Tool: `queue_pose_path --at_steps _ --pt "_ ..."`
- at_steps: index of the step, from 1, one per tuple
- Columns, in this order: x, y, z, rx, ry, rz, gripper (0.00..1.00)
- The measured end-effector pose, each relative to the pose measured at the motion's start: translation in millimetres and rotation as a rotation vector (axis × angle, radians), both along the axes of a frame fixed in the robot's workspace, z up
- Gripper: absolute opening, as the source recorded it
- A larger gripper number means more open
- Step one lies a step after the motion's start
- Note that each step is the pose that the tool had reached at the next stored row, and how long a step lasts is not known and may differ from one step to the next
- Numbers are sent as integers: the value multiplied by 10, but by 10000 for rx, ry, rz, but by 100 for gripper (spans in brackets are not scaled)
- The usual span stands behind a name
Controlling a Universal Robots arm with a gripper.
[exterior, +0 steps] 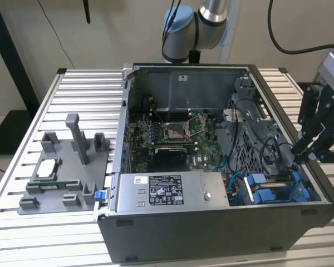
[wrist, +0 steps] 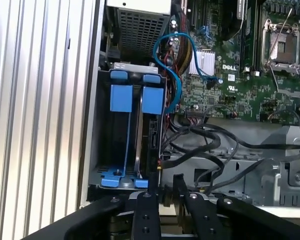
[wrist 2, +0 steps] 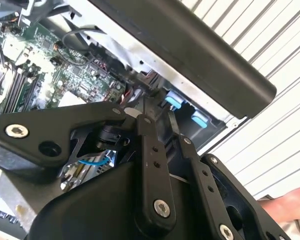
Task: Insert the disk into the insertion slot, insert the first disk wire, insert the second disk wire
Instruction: 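Insert the second disk wire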
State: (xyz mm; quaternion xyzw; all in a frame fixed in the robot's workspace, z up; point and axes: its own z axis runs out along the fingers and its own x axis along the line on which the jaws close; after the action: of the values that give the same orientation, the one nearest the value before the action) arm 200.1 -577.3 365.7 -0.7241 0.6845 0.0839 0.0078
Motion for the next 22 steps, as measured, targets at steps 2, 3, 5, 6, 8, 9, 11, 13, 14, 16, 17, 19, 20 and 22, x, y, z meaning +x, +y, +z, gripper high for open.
queue_pose_path --at_steps 2,3,5,6,8,9,11,13,14,16,17,19,20,22 --pt "43 0 0 17 -5 1 100" --pt "65 0 -1 25 -8 1 100" --pt "98 0 -1 38 -12 1 100" --pt "106 0 0 42 -12 1 100" --pt "109 0 -8 49 -15 0 100" --pt "109 0 -22 49 -15 0 100" --pt "109 0 -25 48 -15 0 100" --pt "109 0 -30 59 -16 0 100" --pt "109 0 -32 73 -17 0 100" --pt "109 0 -35 86 -19 1 100" --pt "109 0 -38 88 -19 0 100" --pt "109 0 -40 95 -20 -6 100" --pt "107 0 -40 115 -23 -13 100" --pt "103 0 -43 186 -35 -44 100"
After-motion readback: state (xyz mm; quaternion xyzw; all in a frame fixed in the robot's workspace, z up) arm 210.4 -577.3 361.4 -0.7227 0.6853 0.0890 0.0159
